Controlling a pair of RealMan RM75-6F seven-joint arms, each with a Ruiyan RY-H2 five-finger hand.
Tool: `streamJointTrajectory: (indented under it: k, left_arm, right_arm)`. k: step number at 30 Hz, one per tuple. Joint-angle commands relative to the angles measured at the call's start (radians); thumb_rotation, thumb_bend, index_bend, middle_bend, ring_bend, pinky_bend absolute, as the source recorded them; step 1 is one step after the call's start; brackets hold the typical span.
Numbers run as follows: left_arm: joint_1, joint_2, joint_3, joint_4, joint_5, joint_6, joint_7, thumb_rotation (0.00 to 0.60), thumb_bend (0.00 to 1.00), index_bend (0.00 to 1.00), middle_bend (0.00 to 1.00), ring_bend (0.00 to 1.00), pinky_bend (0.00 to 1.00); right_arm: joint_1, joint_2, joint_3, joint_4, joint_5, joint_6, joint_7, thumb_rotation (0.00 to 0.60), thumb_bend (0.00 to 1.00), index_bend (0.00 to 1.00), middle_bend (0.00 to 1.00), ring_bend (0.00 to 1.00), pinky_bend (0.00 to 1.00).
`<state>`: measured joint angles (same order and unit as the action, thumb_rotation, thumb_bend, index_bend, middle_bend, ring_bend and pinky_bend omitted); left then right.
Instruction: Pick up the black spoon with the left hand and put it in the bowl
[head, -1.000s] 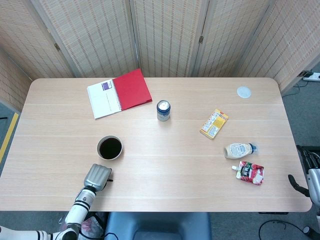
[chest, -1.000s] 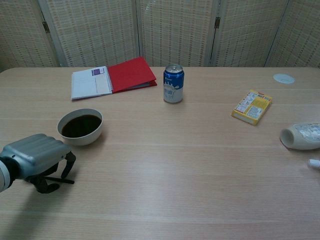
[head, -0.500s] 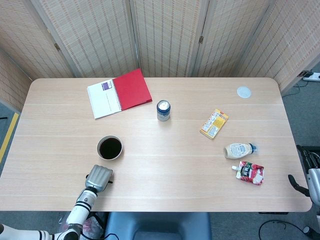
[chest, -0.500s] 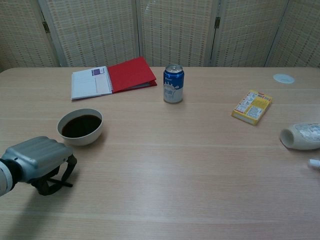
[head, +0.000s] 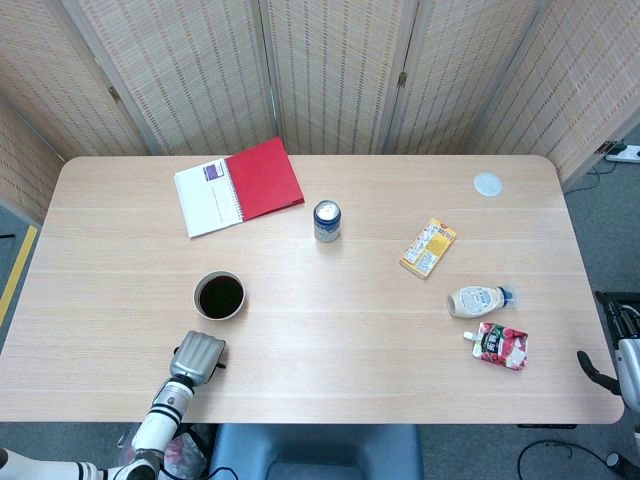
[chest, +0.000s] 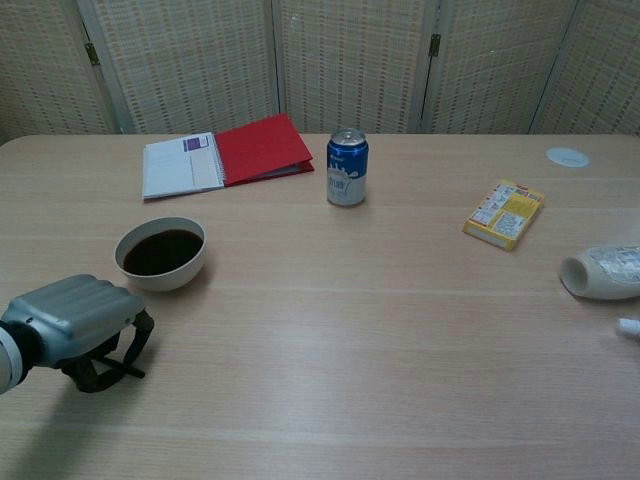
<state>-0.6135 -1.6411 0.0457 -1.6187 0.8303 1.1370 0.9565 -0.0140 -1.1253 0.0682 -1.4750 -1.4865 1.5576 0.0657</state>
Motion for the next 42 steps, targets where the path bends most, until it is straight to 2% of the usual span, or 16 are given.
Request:
streamJointTrajectory:
  k: [1, 13, 19, 29, 35, 39, 42]
  left_arm:
    - [0.0, 0.003, 0.001, -0.001, 0.002, -0.001, -0.005, 0.6, 0.45, 0.63, 1.0, 0.97, 1.0]
    - [0.002, 0.03, -0.008, -0.023, 0.011, 0.005, -0.042, 0.6, 0.49, 0.65, 1.0, 0.97, 1.0]
    - [0.004, 0.084, -0.043, -0.068, -0.002, -0.022, -0.126, 0.6, 0.49, 0.66, 1.0, 0.97, 1.0]
    - [0.034, 0.253, -0.104, -0.213, 0.025, -0.06, -0.36, 0.6, 0.49, 0.67, 1.0, 0.98, 1.0]
    - [0.048, 0.378, -0.184, -0.305, 0.064, -0.16, -0.627, 0.6, 0.49, 0.67, 1.0, 0.98, 1.0]
    - [0.034, 0.4, -0.231, -0.306, 0.106, -0.228, -0.761, 0.6, 0.49, 0.68, 1.0, 0.98, 1.0]
    - [0.016, 0.383, -0.26, -0.285, 0.131, -0.248, -0.821, 0.6, 0.49, 0.68, 1.0, 0.98, 1.0]
  right_arm:
    - [0.0, -0.001, 0.0, 0.0, -0.001, 0.0, 0.001, 0.6, 0.21, 0.0, 0.17, 0.23, 0.3]
    - [-0.002, -0.003, 0.0, 0.005, 0.0, 0.0, 0.004, 0.6, 0.2, 0.0, 0.18, 0.24, 0.3]
    - [-0.002, -0.004, 0.0, 0.009, 0.001, -0.003, 0.007, 0.6, 0.2, 0.0, 0.18, 0.24, 0.3]
    - [0.006, -0.002, 0.003, 0.013, -0.006, -0.008, 0.008, 0.6, 0.2, 0.0, 0.18, 0.24, 0.3]
    - [0.01, 0.014, 0.005, 0.007, -0.008, -0.011, -0.004, 0.6, 0.2, 0.0, 0.18, 0.24, 0.3]
    - [0.011, 0.037, 0.011, -0.013, -0.015, 0.001, -0.018, 0.6, 0.2, 0.0, 0.18, 0.24, 0.3]
    - [0.011, 0.05, 0.012, -0.027, -0.02, 0.008, -0.023, 0.6, 0.2, 0.0, 0.18, 0.24, 0.3]
